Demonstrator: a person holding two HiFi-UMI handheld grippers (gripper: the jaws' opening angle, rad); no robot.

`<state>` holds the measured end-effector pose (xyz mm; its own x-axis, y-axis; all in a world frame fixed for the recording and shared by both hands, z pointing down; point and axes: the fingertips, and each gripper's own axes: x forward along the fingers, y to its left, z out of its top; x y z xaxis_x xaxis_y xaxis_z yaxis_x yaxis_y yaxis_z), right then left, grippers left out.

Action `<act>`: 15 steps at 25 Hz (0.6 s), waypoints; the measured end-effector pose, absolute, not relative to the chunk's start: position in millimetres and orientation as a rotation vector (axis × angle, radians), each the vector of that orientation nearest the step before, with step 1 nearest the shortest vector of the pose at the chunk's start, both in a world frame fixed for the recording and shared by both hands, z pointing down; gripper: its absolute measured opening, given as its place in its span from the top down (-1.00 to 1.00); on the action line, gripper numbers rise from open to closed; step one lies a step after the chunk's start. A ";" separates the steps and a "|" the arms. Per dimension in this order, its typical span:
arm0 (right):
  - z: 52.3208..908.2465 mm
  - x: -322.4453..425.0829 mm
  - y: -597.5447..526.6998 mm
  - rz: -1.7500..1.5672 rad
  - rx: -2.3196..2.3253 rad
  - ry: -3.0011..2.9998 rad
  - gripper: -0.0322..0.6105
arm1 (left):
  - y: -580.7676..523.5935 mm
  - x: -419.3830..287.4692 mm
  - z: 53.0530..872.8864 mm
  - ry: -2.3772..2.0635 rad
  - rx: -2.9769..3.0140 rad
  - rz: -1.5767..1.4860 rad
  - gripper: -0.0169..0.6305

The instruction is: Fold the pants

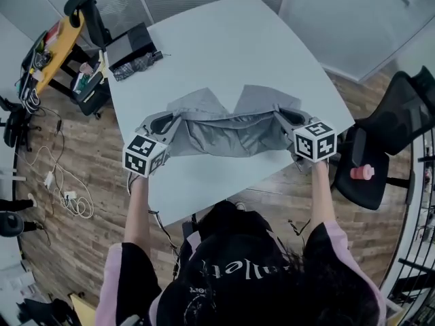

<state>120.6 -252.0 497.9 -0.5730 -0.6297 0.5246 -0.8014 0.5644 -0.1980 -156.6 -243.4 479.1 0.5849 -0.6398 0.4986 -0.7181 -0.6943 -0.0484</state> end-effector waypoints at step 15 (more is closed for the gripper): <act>600.9 117.7 -362.5 0.591 1.109 -2.217 0.74 | -346.2 -161.1 600.8 -1.040 2.490 0.933 0.76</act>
<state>117.7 -362.5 600.9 -0.4827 -0.5624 0.6713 -0.8220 0.5553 -0.1258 -161.1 -346.2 600.8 0.5307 -0.5300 0.6614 -0.7147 -0.6993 0.0131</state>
